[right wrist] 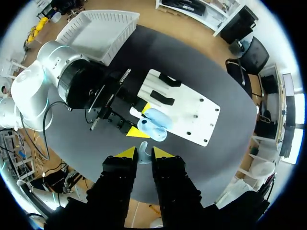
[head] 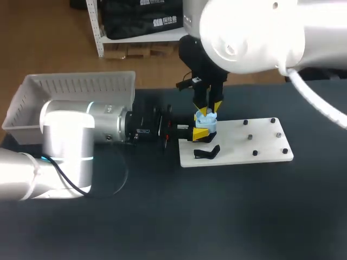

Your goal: Pick up each earbud case from the left stands, insert the matching earbuds, close the lid, and place the case in the box.

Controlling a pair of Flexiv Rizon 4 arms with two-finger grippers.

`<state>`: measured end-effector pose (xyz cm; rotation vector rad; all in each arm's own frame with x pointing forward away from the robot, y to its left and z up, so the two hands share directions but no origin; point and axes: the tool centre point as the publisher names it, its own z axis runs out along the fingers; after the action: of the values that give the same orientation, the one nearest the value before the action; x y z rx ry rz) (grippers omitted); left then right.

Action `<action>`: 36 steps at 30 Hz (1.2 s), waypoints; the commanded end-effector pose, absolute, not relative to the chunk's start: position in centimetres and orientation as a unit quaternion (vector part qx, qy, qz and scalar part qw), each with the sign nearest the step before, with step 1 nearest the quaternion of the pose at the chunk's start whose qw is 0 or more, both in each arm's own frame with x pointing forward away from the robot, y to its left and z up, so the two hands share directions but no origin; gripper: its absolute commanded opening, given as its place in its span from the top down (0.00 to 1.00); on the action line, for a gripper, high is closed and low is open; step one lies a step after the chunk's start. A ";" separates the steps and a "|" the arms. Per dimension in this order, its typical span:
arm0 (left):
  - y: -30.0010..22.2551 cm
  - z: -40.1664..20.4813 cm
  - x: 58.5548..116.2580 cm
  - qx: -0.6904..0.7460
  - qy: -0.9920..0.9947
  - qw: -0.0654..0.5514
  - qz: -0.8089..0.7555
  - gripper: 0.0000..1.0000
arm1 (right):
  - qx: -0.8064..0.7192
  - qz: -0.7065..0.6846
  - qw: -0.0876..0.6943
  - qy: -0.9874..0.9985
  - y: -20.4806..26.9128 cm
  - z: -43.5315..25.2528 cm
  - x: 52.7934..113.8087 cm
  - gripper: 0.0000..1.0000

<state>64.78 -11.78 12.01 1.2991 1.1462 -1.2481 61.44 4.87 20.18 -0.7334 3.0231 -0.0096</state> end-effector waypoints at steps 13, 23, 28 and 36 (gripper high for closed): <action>-11.9 12.0 64.6 0.532 0.471 0.485 -0.510 1.00 | -0.256 -0.015 0.008 0.967 6.1 19.0 62.4 1.00; -11.9 12.0 64.6 0.532 0.471 0.485 -0.510 1.00 | -0.258 -0.021 0.016 0.966 6.2 18.7 62.5 1.00; -11.9 12.0 64.6 0.532 0.471 0.485 -0.510 1.00 | -0.254 -0.022 0.020 0.967 6.1 18.4 62.5 1.00; -11.9 12.0 64.6 0.532 0.471 0.485 -0.510 1.00 | -0.245 -0.020 0.031 0.969 5.8 18.1 62.4 1.00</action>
<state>64.78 -11.78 12.01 1.2992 1.1462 -1.2481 62.85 6.19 18.32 -0.7627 2.9999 -0.0678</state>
